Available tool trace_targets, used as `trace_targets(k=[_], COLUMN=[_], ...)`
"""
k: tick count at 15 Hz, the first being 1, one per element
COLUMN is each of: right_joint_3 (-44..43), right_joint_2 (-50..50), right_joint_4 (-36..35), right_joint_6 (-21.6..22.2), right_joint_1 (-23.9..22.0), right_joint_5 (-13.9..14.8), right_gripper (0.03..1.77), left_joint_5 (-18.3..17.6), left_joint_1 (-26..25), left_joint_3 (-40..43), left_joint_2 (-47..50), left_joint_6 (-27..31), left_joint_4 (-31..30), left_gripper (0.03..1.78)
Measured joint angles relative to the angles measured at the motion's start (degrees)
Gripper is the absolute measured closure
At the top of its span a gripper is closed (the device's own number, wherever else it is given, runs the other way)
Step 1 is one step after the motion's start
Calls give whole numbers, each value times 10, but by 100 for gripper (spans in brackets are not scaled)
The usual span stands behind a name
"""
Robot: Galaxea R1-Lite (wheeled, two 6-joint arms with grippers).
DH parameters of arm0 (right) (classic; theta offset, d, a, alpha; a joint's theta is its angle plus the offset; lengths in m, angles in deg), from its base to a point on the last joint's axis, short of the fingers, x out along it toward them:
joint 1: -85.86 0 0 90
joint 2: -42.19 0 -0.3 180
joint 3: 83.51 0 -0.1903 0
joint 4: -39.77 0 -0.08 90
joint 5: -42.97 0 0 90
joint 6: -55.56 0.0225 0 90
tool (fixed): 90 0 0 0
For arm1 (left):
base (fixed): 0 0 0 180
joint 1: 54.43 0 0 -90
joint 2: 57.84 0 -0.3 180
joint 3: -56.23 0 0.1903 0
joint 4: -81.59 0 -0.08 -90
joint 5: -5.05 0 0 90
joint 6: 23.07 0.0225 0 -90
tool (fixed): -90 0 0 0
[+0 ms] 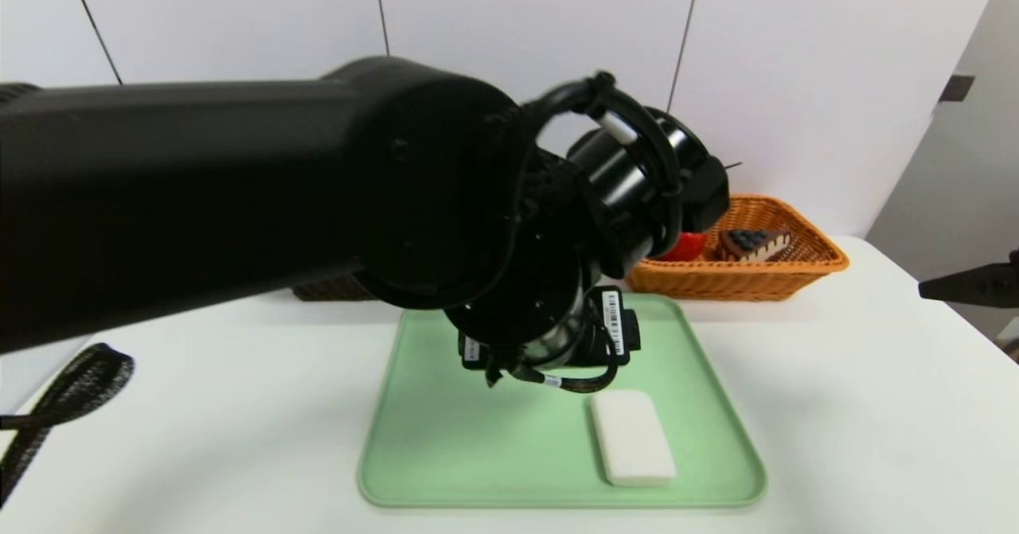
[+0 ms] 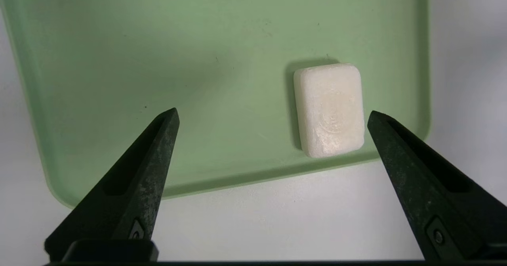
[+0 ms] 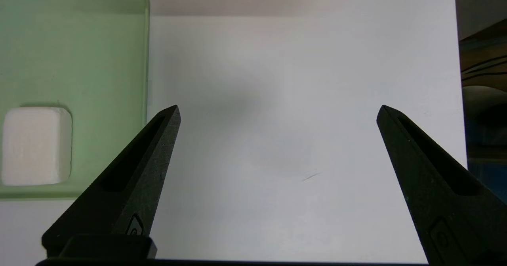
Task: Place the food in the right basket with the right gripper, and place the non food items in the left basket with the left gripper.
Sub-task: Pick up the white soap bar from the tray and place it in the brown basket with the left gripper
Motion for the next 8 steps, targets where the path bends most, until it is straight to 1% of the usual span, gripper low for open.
trace_targets(k=[1, 3, 5, 8], right_joint_3=[5, 15, 20, 22], right_joint_2=[0, 1, 1, 3], right_joint_4=[0, -1, -1, -1], right_joint_6=[0, 1, 14, 17], right_joint_1=[-1, -1, -2, -2], right_joint_5=[-1, -1, 0, -1], right_gripper=[9, 9, 9, 9], left_joint_5=[12, 17, 24, 52], left_joint_1=[7, 19, 28, 42], left_joint_3=[-1, -2, -2, -2], left_joint_2=[-12, -28, -37, -51], left_joint_6=[-10, -16, -20, -21], left_joint_4=[-5, -13, -27, -63], left_gripper=[12, 12, 12, 12])
